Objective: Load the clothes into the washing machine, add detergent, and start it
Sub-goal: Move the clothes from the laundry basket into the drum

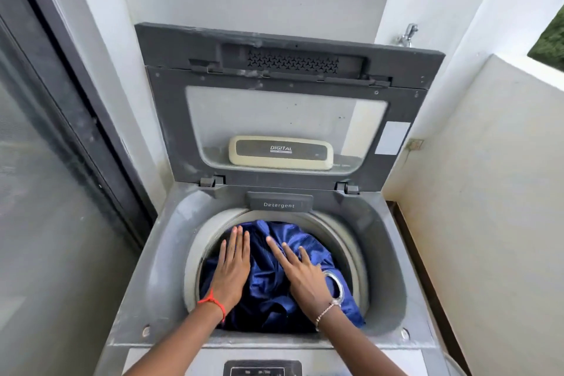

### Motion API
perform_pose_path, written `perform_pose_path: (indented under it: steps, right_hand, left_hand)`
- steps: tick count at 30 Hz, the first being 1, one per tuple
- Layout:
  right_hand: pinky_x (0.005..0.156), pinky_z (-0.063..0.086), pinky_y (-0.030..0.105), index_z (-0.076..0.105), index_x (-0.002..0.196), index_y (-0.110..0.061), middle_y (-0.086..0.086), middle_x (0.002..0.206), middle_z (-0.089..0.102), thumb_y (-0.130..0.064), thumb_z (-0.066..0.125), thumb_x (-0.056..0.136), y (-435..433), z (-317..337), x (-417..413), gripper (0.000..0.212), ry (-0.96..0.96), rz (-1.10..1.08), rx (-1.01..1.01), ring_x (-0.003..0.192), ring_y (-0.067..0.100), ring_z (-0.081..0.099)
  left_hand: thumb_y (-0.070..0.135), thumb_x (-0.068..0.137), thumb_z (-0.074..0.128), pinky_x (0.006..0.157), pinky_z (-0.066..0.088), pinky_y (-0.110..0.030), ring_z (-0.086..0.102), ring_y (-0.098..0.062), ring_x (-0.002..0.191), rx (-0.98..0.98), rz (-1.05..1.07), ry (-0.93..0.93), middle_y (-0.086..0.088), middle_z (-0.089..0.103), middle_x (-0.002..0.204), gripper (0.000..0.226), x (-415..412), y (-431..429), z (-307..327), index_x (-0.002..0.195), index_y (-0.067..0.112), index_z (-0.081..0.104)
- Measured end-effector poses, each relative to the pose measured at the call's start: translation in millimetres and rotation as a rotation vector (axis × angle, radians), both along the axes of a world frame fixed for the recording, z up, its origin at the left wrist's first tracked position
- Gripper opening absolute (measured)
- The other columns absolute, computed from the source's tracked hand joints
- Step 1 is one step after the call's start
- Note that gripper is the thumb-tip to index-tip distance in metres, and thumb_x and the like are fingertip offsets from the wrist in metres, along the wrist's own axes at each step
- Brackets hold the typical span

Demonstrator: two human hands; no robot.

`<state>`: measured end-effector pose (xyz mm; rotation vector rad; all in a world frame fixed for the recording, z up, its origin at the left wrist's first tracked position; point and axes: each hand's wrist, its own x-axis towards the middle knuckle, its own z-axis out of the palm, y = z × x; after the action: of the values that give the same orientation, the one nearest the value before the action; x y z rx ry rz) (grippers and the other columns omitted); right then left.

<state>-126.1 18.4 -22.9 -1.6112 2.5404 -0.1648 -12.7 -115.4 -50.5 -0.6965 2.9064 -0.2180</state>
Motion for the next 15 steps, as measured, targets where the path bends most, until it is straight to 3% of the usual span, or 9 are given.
perform_pose_path:
  steps: [2,3,5,7,10,13,15]
  right_hand:
    - [0.1,0.026,0.067,-0.015,0.141,-0.044,0.001,0.157,0.01,-0.001,0.039,0.092,-4.6,-13.0,-10.0,0.084,-0.087,0.078,0.219,0.141,0.035,0.014]
    - [0.101,0.025,0.066,-0.013,0.141,-0.044,0.001,0.156,0.014,-0.008,0.045,0.093,-5.6,-18.5,-15.3,0.084,-0.15,0.115,0.327,0.141,0.033,0.017]
    - [0.098,0.036,0.054,-0.014,0.14,-0.044,0.013,0.147,0.035,-0.018,0.064,0.085,-6.8,-28.5,-25.5,0.099,-0.306,0.17,0.492,0.13,0.034,0.038]
    - [0.093,0.039,0.043,-0.01,0.143,-0.041,0.023,0.134,0.047,-0.022,0.069,0.081,-6.4,-32.0,-32.3,0.102,-0.446,0.17,0.511,0.12,0.036,0.047]
    - [0.093,0.037,0.039,-0.004,0.146,-0.033,0.027,0.129,0.048,-0.029,0.066,0.083,-1.9,-36.5,-41.1,0.094,-0.513,0.132,0.488,0.121,0.036,0.046]
    - [0.107,0.03,0.037,-0.001,0.147,-0.028,0.018,0.143,0.04,-0.031,0.064,0.085,8.5,-37.0,-48.2,0.09,-0.601,0.072,0.462,0.131,0.029,0.038]
    - [0.108,0.028,0.03,0.003,0.148,-0.024,0.01,0.146,0.039,-0.031,0.062,0.086,16.4,-31.8,-51.9,0.086,-0.687,0.03,0.42,0.131,0.024,0.038]
  left_hand:
    - [0.005,0.07,0.066,0.108,-0.022,-0.047,-0.043,-0.023,0.13,0.098,0.027,0.007,-0.026,0.009,0.153,0.105,-5.5,-12.2,-12.1,0.144,-0.004,-0.007]
    - [0.013,0.073,0.069,0.107,-0.022,-0.05,-0.043,-0.024,0.129,0.206,0.072,-0.159,-0.023,-0.01,0.154,0.111,-7.7,-9.0,-12.8,0.143,-0.003,-0.015]
    - [0.033,0.072,0.075,0.108,-0.015,-0.056,-0.032,-0.029,0.136,0.338,0.129,-0.458,-0.019,-0.027,0.151,0.125,-12.3,-8.3,-8.8,0.141,-0.002,-0.023]
    - [0.044,0.067,0.077,0.107,-0.016,-0.058,-0.03,-0.031,0.137,0.38,0.117,-0.509,-0.018,-0.031,0.149,0.134,-17.5,-8.9,-13.2,0.14,-0.001,-0.026]
    - [0.047,0.067,0.076,0.107,-0.017,-0.057,-0.031,-0.03,0.137,0.416,0.123,-0.504,-0.017,-0.032,0.149,0.134,-20.6,-10.0,-16.4,0.14,-0.001,-0.026]
    - [0.05,0.069,0.073,0.108,-0.016,-0.056,-0.031,-0.03,0.137,0.445,0.136,-0.447,-0.015,-0.031,0.15,0.131,-23.7,-12.5,-13.1,0.141,0.0,-0.025]
    - [0.051,0.071,0.07,0.108,-0.016,-0.056,-0.031,-0.029,0.137,0.454,0.138,-0.406,-0.015,-0.031,0.15,0.128,-24.6,-11.4,-8.2,0.141,0.0,-0.025]
